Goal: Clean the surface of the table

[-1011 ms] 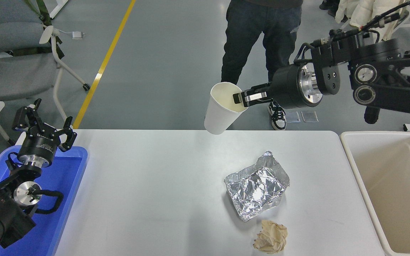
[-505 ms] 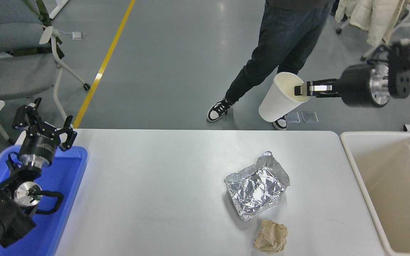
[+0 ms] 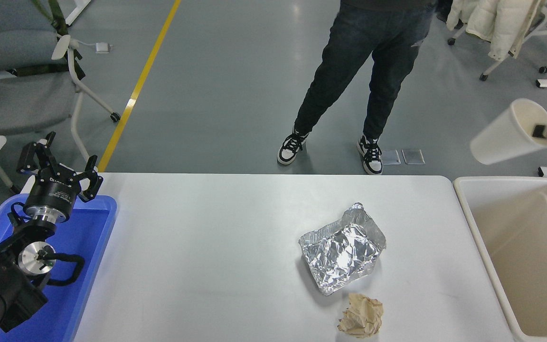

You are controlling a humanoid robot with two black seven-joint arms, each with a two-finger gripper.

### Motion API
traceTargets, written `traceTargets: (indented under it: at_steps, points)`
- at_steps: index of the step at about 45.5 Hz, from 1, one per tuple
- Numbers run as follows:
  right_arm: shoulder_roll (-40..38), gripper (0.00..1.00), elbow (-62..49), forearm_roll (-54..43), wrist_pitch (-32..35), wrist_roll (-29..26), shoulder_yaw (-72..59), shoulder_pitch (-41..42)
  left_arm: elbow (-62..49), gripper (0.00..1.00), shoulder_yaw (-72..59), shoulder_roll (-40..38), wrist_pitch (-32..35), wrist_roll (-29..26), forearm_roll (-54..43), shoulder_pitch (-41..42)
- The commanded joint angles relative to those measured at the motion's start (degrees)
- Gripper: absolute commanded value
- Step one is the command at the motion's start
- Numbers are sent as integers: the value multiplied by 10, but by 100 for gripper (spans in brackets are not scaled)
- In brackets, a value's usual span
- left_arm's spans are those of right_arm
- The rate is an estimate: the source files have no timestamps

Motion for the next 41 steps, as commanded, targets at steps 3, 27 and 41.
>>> traceTargets:
  at_steps: [3,27,41]
  points:
    - [18,0,-139,34,-59,67,1,-146,0,100,0,0,0,0,1,0]
    - [238,0,-424,273,-142,105,20,-417,0,100,0,0,0,0,0,0]
    - [383,0,-643,283,-136,105,62,-517,-1,100,0,0,0,0,0,0]
